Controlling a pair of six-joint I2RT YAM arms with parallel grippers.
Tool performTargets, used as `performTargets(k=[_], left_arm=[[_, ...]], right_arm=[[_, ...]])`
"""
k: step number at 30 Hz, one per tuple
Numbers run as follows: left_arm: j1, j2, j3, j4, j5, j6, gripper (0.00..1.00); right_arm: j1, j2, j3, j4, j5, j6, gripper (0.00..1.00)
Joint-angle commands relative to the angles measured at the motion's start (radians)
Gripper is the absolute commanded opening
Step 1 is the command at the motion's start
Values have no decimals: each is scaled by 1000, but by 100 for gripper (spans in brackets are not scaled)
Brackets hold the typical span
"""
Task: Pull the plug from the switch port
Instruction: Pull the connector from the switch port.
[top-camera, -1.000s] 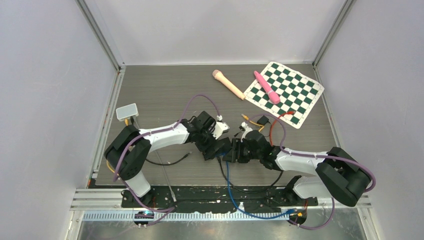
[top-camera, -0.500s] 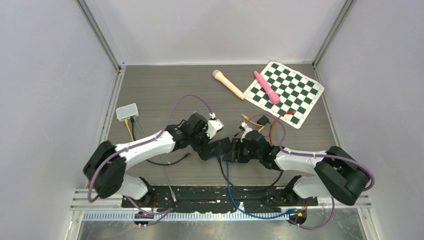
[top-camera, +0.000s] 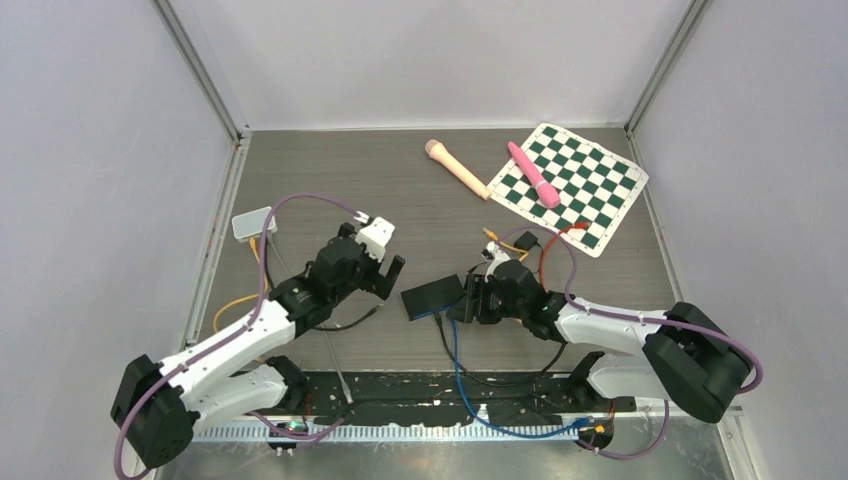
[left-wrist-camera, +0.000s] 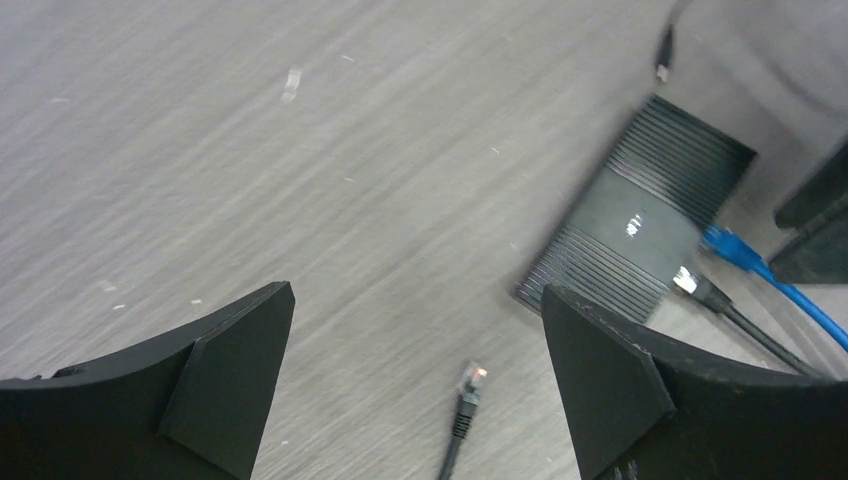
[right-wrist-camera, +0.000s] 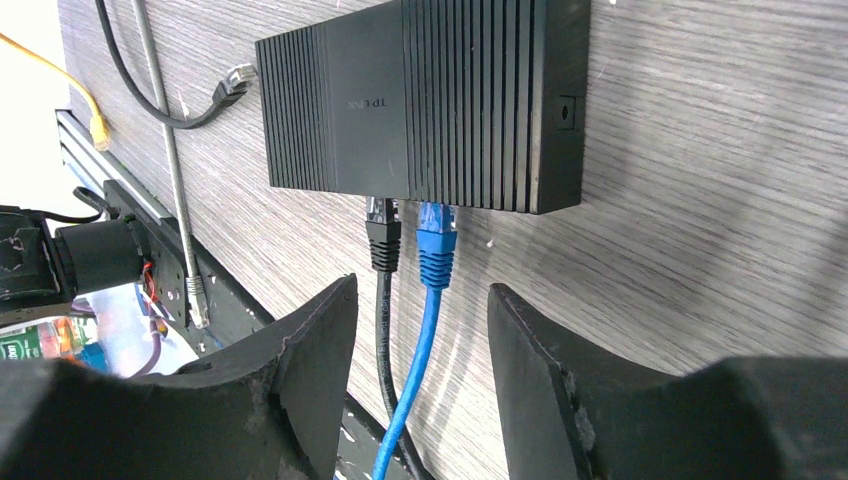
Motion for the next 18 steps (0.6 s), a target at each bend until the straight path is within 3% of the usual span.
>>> performTargets(k=[1, 5, 18], left_arm=[[-4, 106, 41, 7, 241, 51, 98], [-36, 224, 88, -34, 320, 114, 100], [-126, 510, 192, -50, 343, 178, 97]], right_arm=[[5, -9, 42, 1, 19, -22, 57], [5, -6, 46, -3, 19, -25, 57], [3, 1, 27, 2, 22, -24, 57]])
